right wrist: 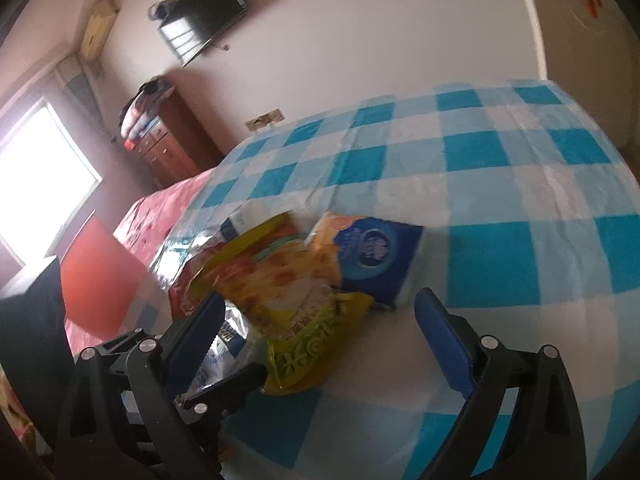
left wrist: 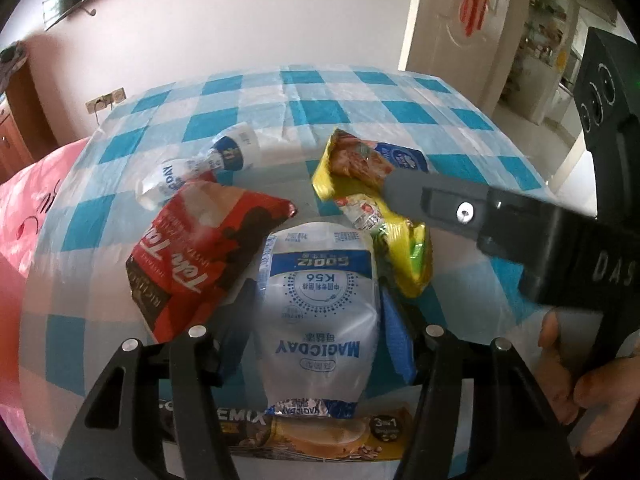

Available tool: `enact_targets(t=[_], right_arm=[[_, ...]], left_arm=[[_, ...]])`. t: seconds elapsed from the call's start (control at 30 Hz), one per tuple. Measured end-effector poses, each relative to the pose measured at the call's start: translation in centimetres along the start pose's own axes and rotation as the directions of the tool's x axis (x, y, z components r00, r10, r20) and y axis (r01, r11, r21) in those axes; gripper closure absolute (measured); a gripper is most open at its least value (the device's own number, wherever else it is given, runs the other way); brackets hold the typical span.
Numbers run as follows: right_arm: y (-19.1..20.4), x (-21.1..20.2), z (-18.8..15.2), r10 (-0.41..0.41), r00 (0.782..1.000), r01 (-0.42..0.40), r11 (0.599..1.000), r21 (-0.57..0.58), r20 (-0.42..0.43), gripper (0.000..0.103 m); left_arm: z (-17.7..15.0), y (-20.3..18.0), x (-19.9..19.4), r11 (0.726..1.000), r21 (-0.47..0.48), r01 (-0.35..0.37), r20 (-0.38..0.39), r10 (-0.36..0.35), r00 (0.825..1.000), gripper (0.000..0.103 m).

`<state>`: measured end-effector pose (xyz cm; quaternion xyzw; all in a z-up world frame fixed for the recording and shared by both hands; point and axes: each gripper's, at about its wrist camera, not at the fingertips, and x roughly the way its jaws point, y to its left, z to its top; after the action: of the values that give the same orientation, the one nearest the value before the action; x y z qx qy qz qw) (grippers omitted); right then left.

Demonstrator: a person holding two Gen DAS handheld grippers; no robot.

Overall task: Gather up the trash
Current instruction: 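Grasp the white Magicday bread bag with the left tool while the right tool grasps the yellow snack bag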

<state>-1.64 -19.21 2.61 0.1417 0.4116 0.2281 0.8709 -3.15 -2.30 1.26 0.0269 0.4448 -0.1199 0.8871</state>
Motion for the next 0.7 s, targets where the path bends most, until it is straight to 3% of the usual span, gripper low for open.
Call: enact_targets(t=[0.47,0.53,0.7], right_arm=[[1.0,1.3,0.6,-0.043,0.999,0.042,0.998,-0.042,-0.024,0.009],[1.0,1.4,0.5,-0.048,0.998,0.047,0.998,-0.047,-0.027,0.026],[1.1,1.7,0.4,-0.051,0.998,0.049,0.997,-0.056,-0.041,0.044]], left_arm=[[0.4,2.5,-2.5,0.998,-0.068,-0.009,0.028,0.011,1.000,0.043],[0.4,2.9,-2.9,0.997,-0.079,-0.006,0.033,0.008,0.999,0.043],[0.4,3.6,-3.7,0.996,-0.094,0.002,0.050,0.003,0.999,0.043]])
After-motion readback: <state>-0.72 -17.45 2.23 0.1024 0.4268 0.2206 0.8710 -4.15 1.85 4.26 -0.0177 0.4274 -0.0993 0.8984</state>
